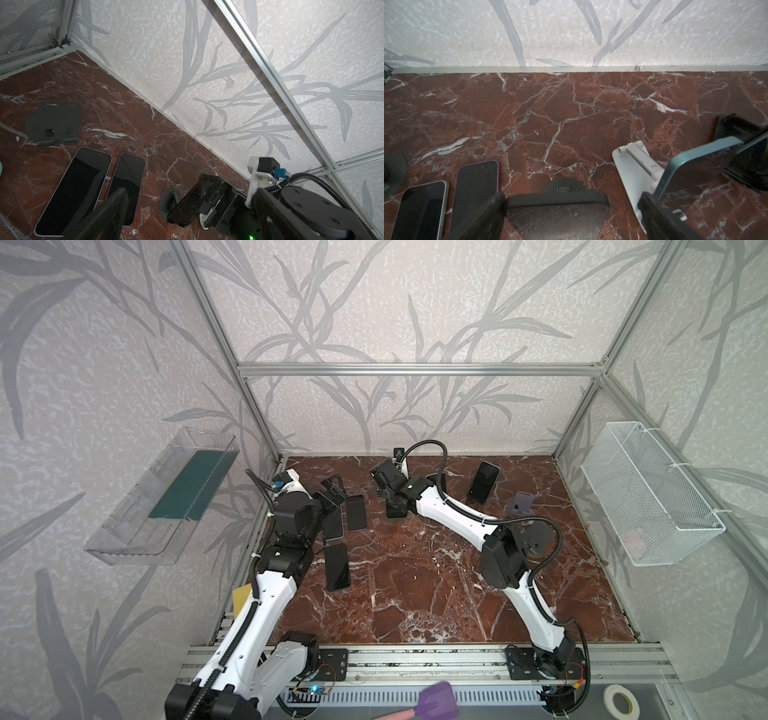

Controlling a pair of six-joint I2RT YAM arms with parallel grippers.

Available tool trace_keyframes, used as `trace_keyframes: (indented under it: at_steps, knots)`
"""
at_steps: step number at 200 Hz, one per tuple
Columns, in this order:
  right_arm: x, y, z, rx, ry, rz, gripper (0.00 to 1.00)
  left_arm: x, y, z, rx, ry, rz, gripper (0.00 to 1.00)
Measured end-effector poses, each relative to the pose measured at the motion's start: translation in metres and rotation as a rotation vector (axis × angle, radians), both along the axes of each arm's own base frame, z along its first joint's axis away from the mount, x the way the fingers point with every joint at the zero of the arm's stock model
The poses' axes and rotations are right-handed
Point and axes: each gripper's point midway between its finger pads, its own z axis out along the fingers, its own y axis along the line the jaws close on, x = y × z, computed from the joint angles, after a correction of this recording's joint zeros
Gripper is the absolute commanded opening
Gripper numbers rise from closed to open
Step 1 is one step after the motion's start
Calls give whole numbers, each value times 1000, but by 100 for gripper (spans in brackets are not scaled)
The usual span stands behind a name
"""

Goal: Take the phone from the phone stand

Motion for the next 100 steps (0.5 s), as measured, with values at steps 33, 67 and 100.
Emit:
trace_keyframes:
  at_steps: [33, 67, 100]
  knots:
    - [4, 2, -15, -1, 17, 4, 96, 1, 1, 0, -1, -2, 1, 95]
    - [5, 5, -23, 13, 15, 8, 92, 1, 1, 0, -7, 0, 0, 94]
    - [3, 4, -51, 22, 30, 3, 84, 1, 0, 0, -9, 0, -2, 94]
